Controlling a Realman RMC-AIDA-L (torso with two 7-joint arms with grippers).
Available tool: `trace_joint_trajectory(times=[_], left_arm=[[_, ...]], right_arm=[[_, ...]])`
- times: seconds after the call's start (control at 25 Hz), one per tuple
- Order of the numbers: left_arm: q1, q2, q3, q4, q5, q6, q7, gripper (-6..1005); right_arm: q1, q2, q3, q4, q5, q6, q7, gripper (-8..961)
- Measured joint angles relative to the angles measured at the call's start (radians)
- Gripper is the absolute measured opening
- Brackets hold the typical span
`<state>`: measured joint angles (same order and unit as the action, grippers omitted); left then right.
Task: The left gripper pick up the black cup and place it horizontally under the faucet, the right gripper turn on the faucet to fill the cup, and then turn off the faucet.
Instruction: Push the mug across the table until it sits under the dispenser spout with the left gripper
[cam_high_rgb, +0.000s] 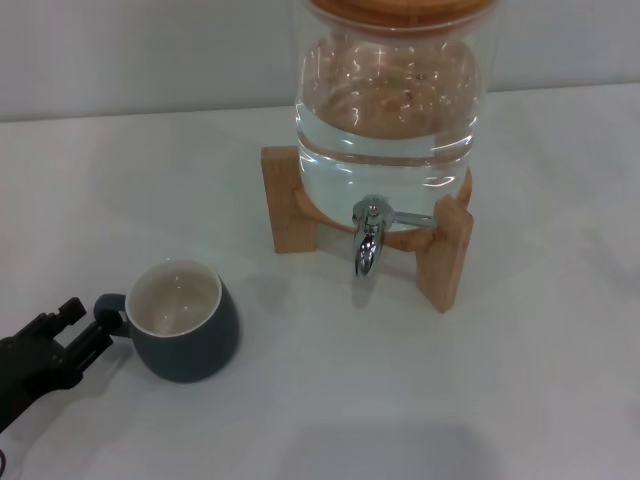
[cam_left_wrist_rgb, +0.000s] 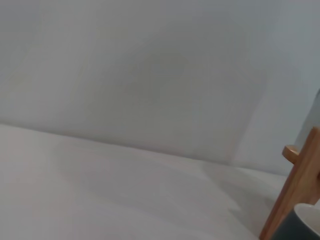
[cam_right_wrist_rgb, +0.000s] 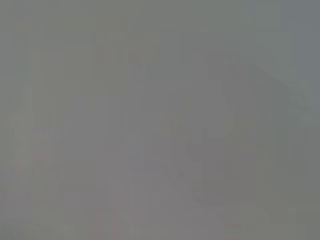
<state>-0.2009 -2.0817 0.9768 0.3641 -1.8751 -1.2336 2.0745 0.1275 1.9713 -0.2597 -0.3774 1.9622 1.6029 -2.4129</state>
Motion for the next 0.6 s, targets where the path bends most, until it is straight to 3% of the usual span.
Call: trace_joint_trajectory(times=[0.6], left_arm=[[-0.034,0.008,0.002,0.008,0.049,0.032,-0.032,521]], right_arm=[[0.001,0.018,0.001,0.000,0.000,-0.010,-0.009,816]])
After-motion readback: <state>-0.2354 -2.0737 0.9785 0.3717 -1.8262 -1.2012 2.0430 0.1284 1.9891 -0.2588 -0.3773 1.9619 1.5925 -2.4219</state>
